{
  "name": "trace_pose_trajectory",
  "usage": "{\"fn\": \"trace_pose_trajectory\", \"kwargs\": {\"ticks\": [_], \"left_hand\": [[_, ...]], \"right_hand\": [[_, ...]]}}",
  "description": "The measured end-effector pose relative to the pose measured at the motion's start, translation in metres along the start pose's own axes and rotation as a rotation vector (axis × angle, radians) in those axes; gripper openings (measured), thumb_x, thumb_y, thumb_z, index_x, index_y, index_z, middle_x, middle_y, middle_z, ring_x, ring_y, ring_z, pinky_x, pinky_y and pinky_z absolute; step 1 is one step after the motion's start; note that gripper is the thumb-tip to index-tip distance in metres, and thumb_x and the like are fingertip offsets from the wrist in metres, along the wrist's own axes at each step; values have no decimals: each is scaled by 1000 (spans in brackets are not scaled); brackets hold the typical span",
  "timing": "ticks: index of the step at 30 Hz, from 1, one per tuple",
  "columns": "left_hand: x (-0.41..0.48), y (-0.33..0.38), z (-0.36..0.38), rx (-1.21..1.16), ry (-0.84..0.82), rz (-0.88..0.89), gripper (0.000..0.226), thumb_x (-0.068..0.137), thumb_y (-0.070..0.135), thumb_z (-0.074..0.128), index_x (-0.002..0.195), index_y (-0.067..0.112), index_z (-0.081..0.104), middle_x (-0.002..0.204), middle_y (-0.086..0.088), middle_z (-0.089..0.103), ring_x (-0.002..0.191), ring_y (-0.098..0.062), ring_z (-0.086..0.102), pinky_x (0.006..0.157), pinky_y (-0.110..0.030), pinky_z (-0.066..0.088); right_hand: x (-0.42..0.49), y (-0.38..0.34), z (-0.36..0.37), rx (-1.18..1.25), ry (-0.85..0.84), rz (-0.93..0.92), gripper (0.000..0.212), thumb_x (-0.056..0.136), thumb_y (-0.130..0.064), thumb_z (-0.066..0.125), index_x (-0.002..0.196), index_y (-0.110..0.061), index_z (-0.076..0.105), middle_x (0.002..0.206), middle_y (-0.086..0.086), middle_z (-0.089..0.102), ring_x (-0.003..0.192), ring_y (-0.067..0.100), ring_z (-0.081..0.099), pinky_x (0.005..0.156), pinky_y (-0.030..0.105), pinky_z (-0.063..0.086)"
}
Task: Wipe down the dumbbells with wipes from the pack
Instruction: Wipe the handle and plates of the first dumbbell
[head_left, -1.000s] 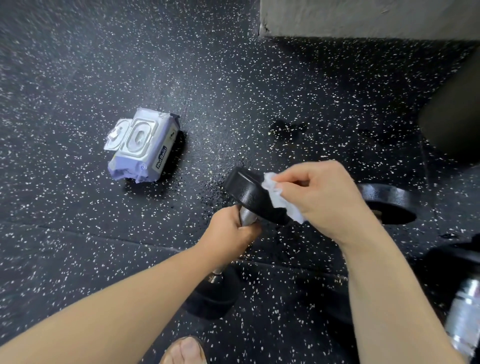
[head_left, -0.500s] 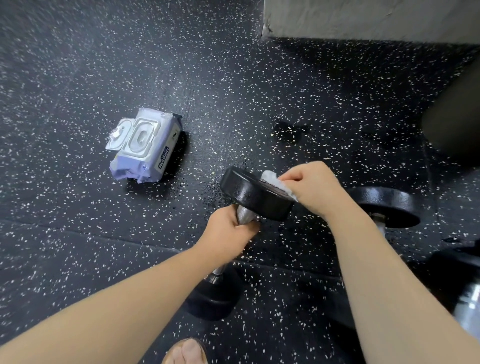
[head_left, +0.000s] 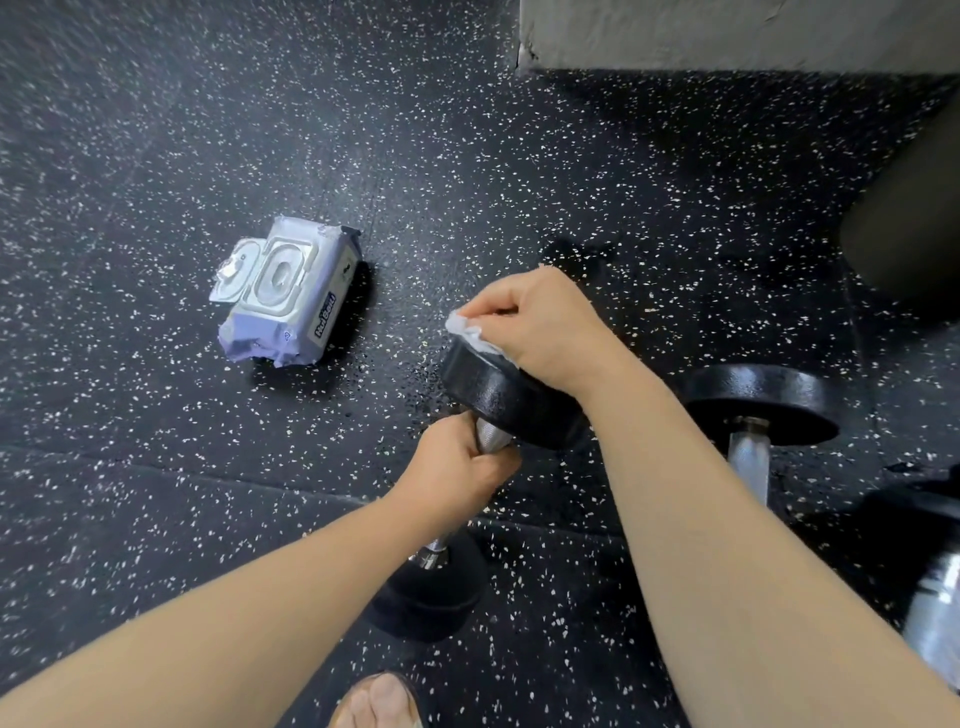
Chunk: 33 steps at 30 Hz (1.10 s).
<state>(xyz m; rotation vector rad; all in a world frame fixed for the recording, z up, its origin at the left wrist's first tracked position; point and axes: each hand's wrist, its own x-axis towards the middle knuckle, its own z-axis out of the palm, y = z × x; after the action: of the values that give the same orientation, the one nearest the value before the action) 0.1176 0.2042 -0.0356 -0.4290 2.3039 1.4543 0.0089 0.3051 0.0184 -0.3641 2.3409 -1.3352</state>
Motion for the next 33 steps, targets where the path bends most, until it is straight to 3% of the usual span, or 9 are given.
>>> {"fn": "trace_pose_trajectory", "kwargs": {"ticks": [3,7,12,15,18,22,25,33], "left_hand": [[3,-1,2,-3,22,-19,28,72,18,60,55,17,38,43,11,36,43,-7,31,43,-21,27],[5,1,4,-10,43,-39,30,77,6,62,58,15,41,47,8,37,45,-10,32,44,-21,28],[6,-1,0,-23,29,-70,27,80,9,64,62,13,45,48,4,42,44,-12,37,46,-24,31],[4,0,-1,-2,25,-68,29,81,9,63,59,15,45,45,9,42,41,-8,37,43,-20,31],[3,0,-1,-23,15,-59,30,81,7,63,59,15,45,45,8,42,41,-9,36,42,-20,30],[1,1,1,-16,-5,-28,34,83,7,63,57,15,42,44,8,40,41,-9,33,42,-21,28],[-1,2,3,-19,-24,-16,39,84,6,62,55,17,38,40,12,35,39,-6,28,40,-19,25],[3,2,5,-22,32,-55,33,78,3,62,58,16,39,46,7,37,44,-10,32,42,-21,27]], "right_hand": [[8,23,-3,6,-8,99,14,85,-21,72,95,-13,78,86,3,74,78,10,61,77,26,49],[-2,52,-13,3,41,245,10,85,-14,69,91,-16,78,83,1,72,76,13,62,72,27,51],[-40,56,-24,40,144,317,11,87,-18,66,82,-18,76,58,-14,60,49,1,48,47,13,39],[-59,32,-25,93,182,227,13,84,-12,67,83,-19,78,75,-7,70,66,8,60,61,21,48],[-57,7,-19,181,156,108,8,81,-11,72,80,-17,78,77,-3,74,76,11,68,73,26,55],[-30,-9,-3,294,52,-13,4,82,-7,73,83,-6,76,78,7,74,66,9,70,67,21,55],[-10,-2,2,251,3,26,9,83,-16,74,88,-9,77,79,4,74,68,8,66,71,18,52],[-3,56,-9,151,32,281,12,84,-24,73,87,-14,78,81,5,74,74,12,62,84,39,55]]}}
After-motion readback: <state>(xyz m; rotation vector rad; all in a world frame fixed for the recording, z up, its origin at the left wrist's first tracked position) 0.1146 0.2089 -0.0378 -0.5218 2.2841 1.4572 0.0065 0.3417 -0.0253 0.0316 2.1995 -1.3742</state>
